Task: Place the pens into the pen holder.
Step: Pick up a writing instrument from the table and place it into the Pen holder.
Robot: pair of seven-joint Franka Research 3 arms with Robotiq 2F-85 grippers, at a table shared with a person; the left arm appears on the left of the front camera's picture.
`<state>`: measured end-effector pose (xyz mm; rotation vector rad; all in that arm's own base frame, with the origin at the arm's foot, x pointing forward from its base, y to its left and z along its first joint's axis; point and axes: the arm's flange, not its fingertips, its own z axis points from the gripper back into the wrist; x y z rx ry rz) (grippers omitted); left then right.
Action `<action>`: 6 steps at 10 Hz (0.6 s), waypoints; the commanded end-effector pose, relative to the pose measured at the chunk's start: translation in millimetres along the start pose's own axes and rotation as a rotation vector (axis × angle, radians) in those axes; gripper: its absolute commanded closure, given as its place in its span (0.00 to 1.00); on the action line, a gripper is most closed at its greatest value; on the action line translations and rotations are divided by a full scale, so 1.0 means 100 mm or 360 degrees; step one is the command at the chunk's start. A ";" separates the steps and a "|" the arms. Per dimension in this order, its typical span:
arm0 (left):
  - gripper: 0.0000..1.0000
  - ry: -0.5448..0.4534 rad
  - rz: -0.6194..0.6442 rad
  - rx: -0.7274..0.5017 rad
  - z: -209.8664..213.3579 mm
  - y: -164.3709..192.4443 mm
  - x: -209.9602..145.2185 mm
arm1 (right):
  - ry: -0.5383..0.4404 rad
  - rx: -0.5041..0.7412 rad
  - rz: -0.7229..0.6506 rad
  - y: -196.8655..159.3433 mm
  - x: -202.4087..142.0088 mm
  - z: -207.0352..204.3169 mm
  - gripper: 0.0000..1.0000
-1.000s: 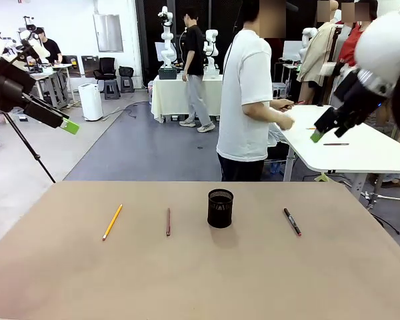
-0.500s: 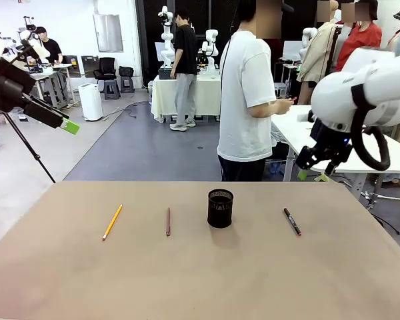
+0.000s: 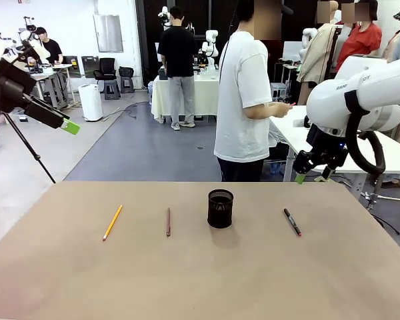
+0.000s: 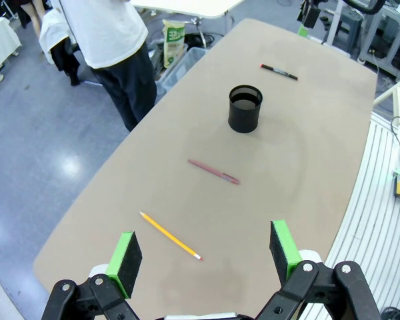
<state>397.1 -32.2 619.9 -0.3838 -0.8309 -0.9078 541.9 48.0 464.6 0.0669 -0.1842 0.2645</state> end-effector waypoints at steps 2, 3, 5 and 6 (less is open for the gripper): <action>0.00 -0.0002 -0.0005 0.0002 0.01 0.00 0.00 | 0.0034 -0.0005 -0.0144 -0.01 0.24 -0.25 0.00; 0.00 -0.0002 -0.0005 0.0002 0.01 0.00 0.00 | 0.0107 -0.0081 -0.0249 -0.07 0.45 -0.48 0.00; 0.00 -0.0002 -0.0005 0.0002 0.01 0.00 0.00 | 0.0194 -0.0127 -0.0351 -0.09 0.61 -0.86 0.00; 0.00 -0.0002 -0.0005 0.0002 0.01 0.00 0.00 | 0.0214 -0.0153 -0.0358 -0.06 0.68 -1.03 0.00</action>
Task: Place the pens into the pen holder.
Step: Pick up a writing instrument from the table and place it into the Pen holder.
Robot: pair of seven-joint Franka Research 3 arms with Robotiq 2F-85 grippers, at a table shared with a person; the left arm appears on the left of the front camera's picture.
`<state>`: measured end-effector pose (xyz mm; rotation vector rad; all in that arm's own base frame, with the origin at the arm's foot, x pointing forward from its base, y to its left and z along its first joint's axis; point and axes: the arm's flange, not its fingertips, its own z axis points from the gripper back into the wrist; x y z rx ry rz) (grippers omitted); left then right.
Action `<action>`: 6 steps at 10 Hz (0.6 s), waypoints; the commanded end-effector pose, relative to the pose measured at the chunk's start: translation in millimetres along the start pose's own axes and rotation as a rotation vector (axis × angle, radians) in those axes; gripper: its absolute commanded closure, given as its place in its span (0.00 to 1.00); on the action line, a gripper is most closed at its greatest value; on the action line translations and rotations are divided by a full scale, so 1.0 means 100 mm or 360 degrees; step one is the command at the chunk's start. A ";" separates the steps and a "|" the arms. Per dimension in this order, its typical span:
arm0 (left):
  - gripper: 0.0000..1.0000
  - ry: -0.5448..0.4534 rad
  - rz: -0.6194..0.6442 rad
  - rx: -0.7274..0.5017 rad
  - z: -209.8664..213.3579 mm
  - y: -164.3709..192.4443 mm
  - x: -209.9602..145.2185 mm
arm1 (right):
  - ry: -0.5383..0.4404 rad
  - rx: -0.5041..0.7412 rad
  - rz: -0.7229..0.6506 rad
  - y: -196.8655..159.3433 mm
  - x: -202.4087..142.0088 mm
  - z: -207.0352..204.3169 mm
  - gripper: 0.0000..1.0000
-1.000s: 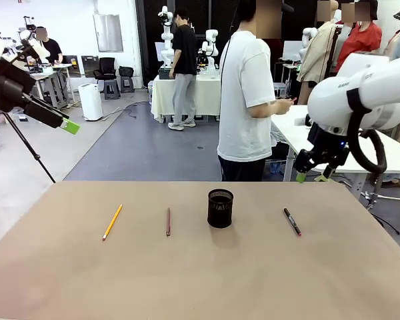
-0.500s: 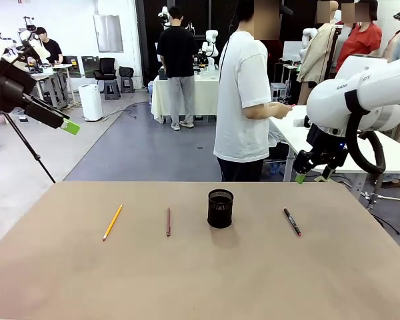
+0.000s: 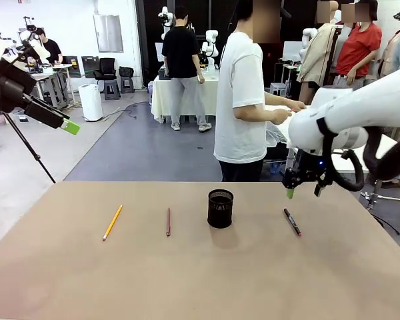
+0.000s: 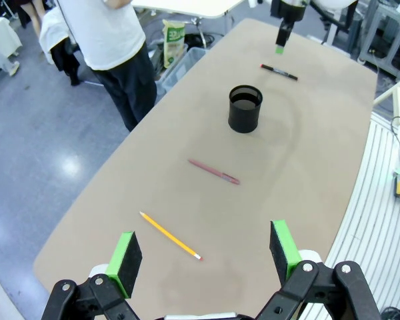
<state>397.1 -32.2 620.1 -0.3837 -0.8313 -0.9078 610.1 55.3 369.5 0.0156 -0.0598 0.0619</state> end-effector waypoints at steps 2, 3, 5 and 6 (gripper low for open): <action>0.00 -0.0002 -0.0004 0.0002 0.01 0.01 0.00 | 0.0019 -0.0126 -0.0129 0.22 0.20 -0.16 0.00; 0.00 -0.0002 -0.0004 0.0002 0.01 0.01 0.00 | 0.0035 -0.0123 -0.0154 0.24 0.19 -0.25 0.00; 0.00 -0.0002 -0.0004 0.0002 0.01 0.01 0.00 | 0.0107 -0.0106 -0.0168 0.29 0.19 -0.45 0.00; 0.00 -0.0002 -0.0004 0.0002 0.01 0.01 0.00 | 0.0116 -0.0115 -0.0178 0.31 0.18 -0.52 0.00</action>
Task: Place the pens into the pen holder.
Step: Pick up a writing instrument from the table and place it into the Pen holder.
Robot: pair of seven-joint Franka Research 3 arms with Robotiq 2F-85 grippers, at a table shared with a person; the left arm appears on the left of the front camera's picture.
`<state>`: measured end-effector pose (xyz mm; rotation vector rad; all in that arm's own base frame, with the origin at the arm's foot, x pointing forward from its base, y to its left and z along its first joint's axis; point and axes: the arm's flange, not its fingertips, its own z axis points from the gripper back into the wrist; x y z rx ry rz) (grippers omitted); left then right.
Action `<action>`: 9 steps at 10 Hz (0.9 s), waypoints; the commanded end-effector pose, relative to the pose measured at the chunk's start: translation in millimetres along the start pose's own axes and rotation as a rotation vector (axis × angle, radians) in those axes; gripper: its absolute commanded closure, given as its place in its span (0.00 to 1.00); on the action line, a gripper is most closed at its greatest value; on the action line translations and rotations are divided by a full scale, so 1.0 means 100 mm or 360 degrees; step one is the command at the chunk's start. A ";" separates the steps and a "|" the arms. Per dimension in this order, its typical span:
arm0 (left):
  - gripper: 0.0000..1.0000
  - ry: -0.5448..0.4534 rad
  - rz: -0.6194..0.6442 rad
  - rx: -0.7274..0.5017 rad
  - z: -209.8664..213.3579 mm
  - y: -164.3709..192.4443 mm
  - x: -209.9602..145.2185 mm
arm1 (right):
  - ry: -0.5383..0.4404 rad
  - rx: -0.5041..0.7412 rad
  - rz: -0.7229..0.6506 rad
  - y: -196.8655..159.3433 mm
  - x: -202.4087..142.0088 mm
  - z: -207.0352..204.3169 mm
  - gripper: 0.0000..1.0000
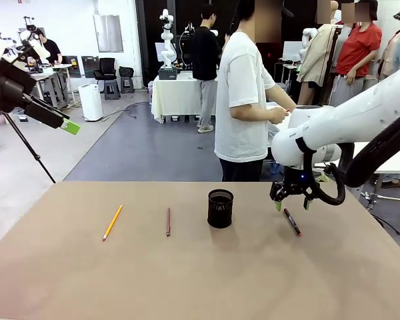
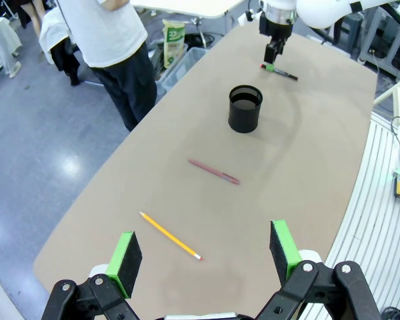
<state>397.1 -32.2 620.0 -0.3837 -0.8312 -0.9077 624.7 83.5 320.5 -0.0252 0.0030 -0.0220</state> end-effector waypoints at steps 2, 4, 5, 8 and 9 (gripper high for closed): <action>0.00 -0.0002 -0.0004 0.0002 0.01 0.00 0.00 | 0.0014 -0.0057 -0.0042 0.06 0.07 -0.12 0.00; 0.00 -0.0002 -0.0004 0.0002 0.01 0.00 0.00 | -0.0010 -0.0081 -0.0002 0.05 0.12 -0.23 0.06; 0.00 -0.0002 -0.0004 0.0002 0.01 0.00 0.00 | 0.0012 -0.0103 -0.0017 0.04 0.16 -0.25 0.24; 0.00 -0.0002 -0.0004 0.0002 0.01 0.00 0.00 | 0.0048 -0.0093 -0.0025 0.04 0.21 -0.30 0.82; 0.00 -0.0002 -0.0004 0.0002 0.01 0.00 0.00 | 0.0052 -0.0090 -0.0022 0.04 0.22 -0.30 1.00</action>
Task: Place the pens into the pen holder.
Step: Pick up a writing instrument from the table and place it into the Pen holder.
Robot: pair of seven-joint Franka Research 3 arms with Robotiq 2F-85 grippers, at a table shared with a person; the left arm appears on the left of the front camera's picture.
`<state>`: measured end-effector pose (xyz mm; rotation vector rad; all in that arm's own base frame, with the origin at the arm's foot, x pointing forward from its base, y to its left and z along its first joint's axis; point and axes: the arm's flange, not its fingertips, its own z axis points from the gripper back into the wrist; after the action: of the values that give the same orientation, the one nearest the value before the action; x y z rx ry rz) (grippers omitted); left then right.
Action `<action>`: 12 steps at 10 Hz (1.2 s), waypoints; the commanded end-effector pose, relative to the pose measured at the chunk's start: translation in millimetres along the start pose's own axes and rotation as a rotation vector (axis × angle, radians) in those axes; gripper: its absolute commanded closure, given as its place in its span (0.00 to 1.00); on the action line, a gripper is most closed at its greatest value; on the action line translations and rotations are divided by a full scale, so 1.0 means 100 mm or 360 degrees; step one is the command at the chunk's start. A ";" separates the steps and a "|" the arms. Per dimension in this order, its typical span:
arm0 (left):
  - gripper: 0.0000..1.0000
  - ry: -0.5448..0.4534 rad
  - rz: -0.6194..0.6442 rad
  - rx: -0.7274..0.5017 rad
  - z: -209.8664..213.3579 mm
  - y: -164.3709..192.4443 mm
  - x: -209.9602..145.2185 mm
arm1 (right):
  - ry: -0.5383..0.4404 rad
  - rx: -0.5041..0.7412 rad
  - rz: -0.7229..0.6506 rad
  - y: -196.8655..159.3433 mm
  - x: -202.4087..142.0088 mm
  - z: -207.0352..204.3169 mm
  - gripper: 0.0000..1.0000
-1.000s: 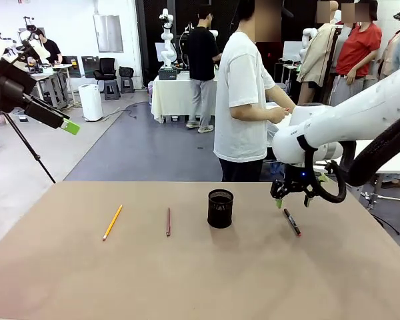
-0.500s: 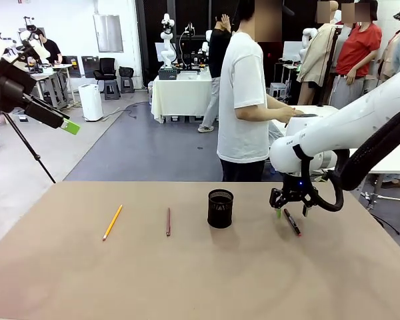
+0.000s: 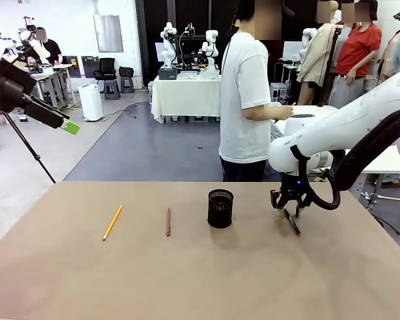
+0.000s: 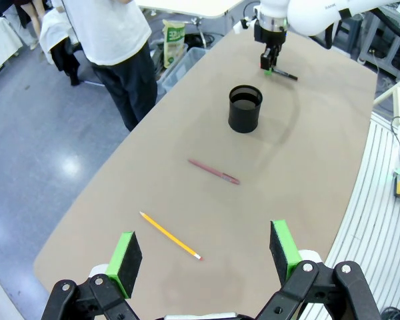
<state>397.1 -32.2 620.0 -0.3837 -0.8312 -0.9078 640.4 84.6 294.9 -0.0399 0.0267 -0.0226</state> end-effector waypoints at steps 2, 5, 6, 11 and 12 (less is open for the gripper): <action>0.00 -0.0002 -0.0004 0.0002 0.01 0.00 0.00 | 0.0031 -0.0056 -0.0008 0.03 0.04 -0.01 1.00; 0.00 -0.0002 -0.0004 0.0002 0.01 0.00 0.00 | 0.0024 -0.0050 0.0046 0.04 -0.07 0.14 1.00; 0.00 -0.0002 -0.0004 0.0002 0.01 0.00 0.00 | 0.0029 -0.0038 0.0068 0.02 -0.17 0.24 1.00; 0.00 -0.0002 -0.0004 0.0002 0.01 0.00 0.00 | -0.0428 0.0601 0.0591 -0.16 -0.84 1.21 1.00; 0.00 -0.0002 -0.0004 0.0002 0.01 0.00 0.00 | -0.0522 0.0736 0.0753 -0.14 -0.93 1.40 1.00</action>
<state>397.2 -32.2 620.0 -0.3837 -0.8311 -0.9077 574.8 90.8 436.3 0.2459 -0.2816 0.2930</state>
